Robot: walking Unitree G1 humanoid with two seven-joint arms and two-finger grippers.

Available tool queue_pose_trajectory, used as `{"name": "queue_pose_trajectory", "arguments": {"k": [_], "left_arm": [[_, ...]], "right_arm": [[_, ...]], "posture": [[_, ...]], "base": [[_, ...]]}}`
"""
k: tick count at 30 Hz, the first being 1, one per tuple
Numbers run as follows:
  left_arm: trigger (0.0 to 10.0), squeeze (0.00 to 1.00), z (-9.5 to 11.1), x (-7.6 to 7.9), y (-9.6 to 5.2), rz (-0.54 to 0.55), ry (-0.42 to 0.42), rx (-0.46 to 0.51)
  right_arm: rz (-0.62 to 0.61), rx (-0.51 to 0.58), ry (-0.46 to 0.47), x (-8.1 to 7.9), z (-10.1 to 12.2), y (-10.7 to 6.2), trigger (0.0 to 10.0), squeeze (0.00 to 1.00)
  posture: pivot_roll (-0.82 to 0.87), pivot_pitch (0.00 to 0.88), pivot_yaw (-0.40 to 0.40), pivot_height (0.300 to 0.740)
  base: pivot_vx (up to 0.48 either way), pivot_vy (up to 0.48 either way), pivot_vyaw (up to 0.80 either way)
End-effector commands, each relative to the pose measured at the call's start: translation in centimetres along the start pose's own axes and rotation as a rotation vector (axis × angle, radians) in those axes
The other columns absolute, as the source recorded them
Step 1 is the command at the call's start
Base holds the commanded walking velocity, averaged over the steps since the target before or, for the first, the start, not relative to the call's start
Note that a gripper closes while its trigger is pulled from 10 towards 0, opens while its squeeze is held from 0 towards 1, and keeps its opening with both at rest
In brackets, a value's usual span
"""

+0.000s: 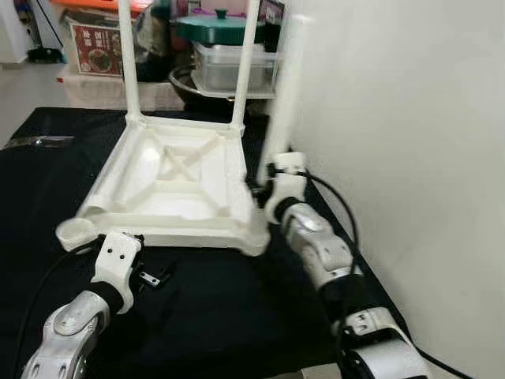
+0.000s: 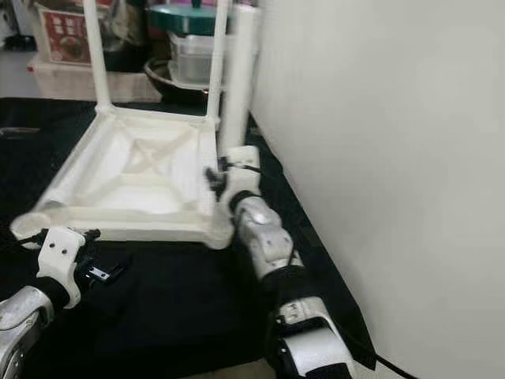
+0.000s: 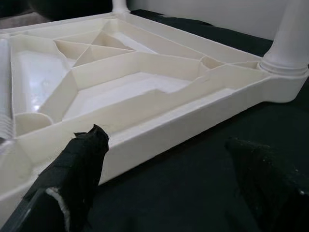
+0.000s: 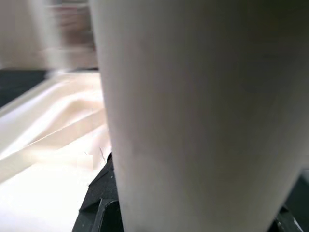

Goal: Building children table

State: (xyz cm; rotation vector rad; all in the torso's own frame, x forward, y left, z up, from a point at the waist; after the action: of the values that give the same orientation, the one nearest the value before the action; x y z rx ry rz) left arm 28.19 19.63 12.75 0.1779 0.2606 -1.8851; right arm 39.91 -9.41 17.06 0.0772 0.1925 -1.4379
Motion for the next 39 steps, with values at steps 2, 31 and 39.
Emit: {"name": "queue_pose_trajectory", "arguments": {"k": [2, 31, 39], "left_arm": [[10.0, 0.0, -0.1, 0.4, 0.0, -0.021, -0.012, -0.003], [10.0, 0.0, 0.3, 0.1, 0.1, -0.015, -0.004, 0.01], [10.0, 0.0, 0.2, 0.3, 0.1, -0.021, -0.01, 0.009]], "right_arm": [[-0.198, -0.138, -0.001, 3.7, -3.4, -0.9, 0.0, 0.0], [0.899, -0.092, 0.054, -13.5, 0.1, -3.0, 0.0, 0.0], [0.053, -0.165, 0.026, -2.7, -2.7, 0.4, 0.0, 0.0]], "posture": [[0.19, 0.0, -0.127, 0.74], [0.22, 0.0, -0.14, 0.74], [0.2, 0.0, -0.133, 0.74]], "base": [[0.0, 0.0, 0.0], [0.0, 0.0, 0.0], [0.0, 0.0, 0.0]]}}
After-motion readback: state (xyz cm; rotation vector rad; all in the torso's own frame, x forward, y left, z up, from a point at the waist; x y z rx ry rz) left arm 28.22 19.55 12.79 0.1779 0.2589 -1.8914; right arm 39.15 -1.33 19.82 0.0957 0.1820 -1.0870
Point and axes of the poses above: a point about 5 cm out from each wrist's last joint towards the gripper, its own y axis pointing out of the wrist towards the gripper, its own z axis along the axis of the wrist's last joint, x = y × z, the point moved 3 cm from there along y, pointing out of the wrist towards the gripper, and after that the axes turned 4 degrees about y, right-handed, at the moved point
